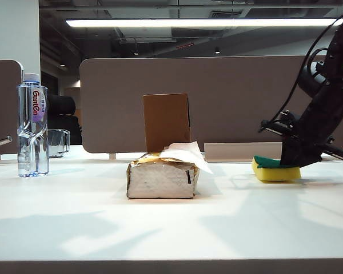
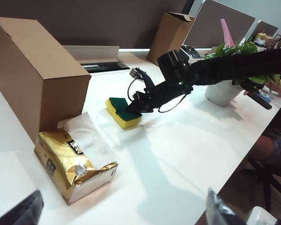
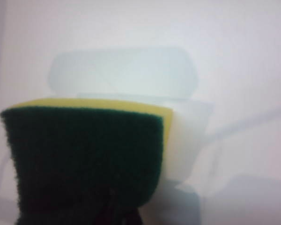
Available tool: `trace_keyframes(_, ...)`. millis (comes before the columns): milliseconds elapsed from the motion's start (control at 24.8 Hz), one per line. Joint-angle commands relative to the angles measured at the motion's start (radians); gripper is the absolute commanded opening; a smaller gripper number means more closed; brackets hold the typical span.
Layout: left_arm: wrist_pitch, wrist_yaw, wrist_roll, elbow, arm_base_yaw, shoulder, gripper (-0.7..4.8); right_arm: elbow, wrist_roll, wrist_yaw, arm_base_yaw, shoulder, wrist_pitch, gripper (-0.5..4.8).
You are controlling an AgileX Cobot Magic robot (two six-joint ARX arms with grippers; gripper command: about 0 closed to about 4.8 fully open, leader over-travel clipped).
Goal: Move the sponge from right to left to wipe the table, avoiding obstacles on the table, and finally reaching the bottle of mineral water.
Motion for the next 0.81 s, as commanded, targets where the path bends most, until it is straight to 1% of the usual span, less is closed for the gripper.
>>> trace_keyframes(40, 0.013, 0.000, 0.000, 0.006, 0.000, -0.001, 4.57, -0.076, -0.001, 0.015, 0.001, -0.039, 0.009, -0.09)
trace_keyframes(323, 0.013, 0.001, 0.000, 0.006, 0.000, -0.002, 4.57, -0.214, 0.000, 0.014, 0.000, -0.092, 0.047, -0.09)
trace_keyframes(565, 0.014, 0.001, 0.000, 0.006, 0.000, -0.002, 4.57, -0.419, 0.049, 0.019, 0.000, -0.208, 0.178, -0.09)
trace_keyframes(807, 0.014, 0.001, 0.001, 0.006, 0.000, -0.002, 4.57, -0.555, 0.050, 0.022, 0.001, -0.286, 0.228, -0.09)
